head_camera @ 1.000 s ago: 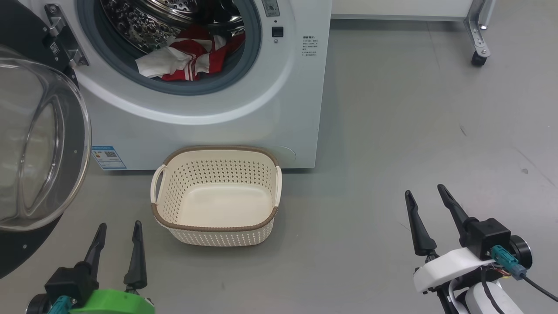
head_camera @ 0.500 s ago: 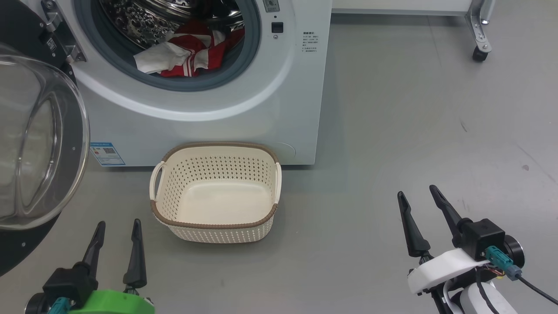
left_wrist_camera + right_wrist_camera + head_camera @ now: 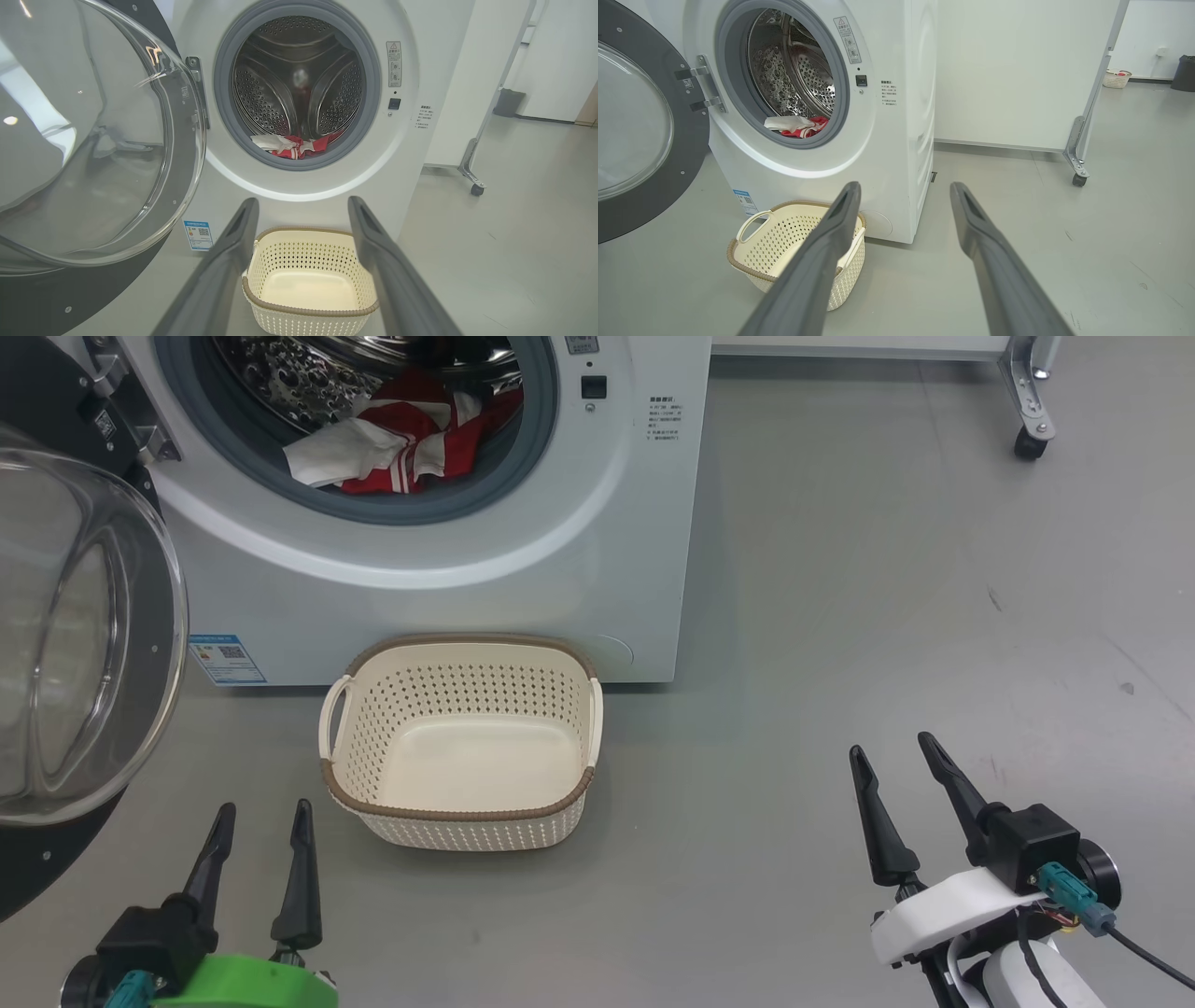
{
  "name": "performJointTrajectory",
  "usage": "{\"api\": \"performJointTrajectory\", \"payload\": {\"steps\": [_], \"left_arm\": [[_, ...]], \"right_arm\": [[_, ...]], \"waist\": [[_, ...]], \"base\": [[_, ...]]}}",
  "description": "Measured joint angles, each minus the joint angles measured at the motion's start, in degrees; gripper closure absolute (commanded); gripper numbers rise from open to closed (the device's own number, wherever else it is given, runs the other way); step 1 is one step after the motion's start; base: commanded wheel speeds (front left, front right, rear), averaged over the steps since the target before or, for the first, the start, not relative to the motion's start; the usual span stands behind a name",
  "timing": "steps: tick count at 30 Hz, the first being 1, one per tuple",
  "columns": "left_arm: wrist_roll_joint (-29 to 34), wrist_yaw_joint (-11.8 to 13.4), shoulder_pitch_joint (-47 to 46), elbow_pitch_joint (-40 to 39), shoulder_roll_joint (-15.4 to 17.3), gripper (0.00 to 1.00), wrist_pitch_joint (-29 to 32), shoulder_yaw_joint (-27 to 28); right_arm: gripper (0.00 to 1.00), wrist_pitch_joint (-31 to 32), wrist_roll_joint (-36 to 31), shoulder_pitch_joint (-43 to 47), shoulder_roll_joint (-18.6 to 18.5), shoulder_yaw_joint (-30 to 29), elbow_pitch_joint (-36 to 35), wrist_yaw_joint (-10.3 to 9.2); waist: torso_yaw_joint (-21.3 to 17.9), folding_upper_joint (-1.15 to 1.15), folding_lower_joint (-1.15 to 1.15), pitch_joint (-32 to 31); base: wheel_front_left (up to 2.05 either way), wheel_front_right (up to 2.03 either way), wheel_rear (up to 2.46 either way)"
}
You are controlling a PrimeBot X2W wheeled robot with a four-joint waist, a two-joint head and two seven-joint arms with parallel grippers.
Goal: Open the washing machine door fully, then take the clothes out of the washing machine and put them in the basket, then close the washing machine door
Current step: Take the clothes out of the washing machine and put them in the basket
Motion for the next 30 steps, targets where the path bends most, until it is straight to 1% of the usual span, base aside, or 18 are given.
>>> {"api": "performJointTrajectory", "payload": {"steps": [8, 17, 23, 30], "left_arm": [[-1.9, -0.6, 0.0, -1.0, 0.0, 0.0, 0.0, -0.2], [-2.4, -0.6, 0.0, -1.2, 0.0, 0.0, -0.1, 0.0], [-2.4, -1.0, 0.0, -1.2, 0.0, 0.0, -0.1, 0.0], [-2.4, -1.1, 0.0, -1.2, 0.0, 0.0, -0.1, -0.2]], "right_arm": [[0.0, -0.2, 0.0, 0.0, 0.1, 0.0, 0.2, 0.0], [0.0, -0.2, 0.0, -0.1, 0.1, 0.0, 0.5, 0.05], [0.0, -0.2, 0.0, -0.2, 0.2, 0.0, 0.8, 0.05], [0.0, -0.2, 0.0, -0.5, 0.4, 0.3, 1.0, 0.11]], "waist": [[0.0, 0.0, 0.0, 0.2], [0.0, 0.0, 0.0, 0.2], [0.1, 0.0, 0.0, 0.2], [0.1, 0.0, 0.0, 0.0]], "base": [[0.06, -0.19, 0.13], [0.29, -0.66, 0.38], [0.61, -0.96, 0.35], [1.07, -1.13, 0.07]]}}
